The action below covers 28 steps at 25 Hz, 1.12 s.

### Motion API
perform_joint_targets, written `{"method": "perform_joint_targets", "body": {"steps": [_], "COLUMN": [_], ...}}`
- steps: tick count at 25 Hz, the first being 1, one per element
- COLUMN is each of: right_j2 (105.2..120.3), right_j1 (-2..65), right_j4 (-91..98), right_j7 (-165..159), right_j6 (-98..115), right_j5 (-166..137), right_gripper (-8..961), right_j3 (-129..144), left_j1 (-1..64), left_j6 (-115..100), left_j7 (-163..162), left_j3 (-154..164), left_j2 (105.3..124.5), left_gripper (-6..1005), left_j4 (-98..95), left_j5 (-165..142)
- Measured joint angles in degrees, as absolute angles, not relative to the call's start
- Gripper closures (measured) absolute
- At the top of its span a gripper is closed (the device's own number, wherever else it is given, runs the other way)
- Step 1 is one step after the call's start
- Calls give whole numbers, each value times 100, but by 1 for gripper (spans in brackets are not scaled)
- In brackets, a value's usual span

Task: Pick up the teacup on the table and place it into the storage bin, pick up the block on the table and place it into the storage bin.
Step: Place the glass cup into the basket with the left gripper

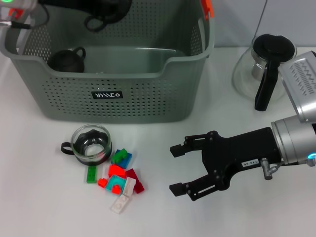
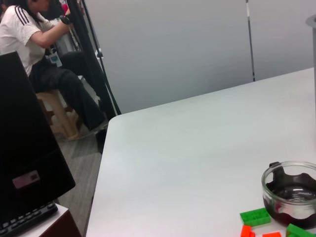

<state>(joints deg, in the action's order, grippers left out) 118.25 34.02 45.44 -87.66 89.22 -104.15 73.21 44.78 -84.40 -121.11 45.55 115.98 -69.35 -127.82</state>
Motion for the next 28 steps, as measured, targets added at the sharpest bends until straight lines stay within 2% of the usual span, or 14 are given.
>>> {"method": "perform_joint_targets", "body": {"steps": [9, 28], "right_j2": [11848, 11865], "right_j1": [3467, 3526], "right_j4": [4561, 4548], "right_j7": [-8954, -8981], "right_j6": [8941, 8937], "right_j5": [-10601, -10635], "right_gripper": [9, 9], "right_j3": [7290, 7285], "left_j1": [4819, 4913], "left_j6": [-6364, -5097], "left_j7": [-11920, -11672], "left_j3": [5381, 5850], "left_j2": [11594, 11701], "left_gripper": [942, 938], "left_j4": [-5416, -4597], "left_j5": [-13353, -13364]}}
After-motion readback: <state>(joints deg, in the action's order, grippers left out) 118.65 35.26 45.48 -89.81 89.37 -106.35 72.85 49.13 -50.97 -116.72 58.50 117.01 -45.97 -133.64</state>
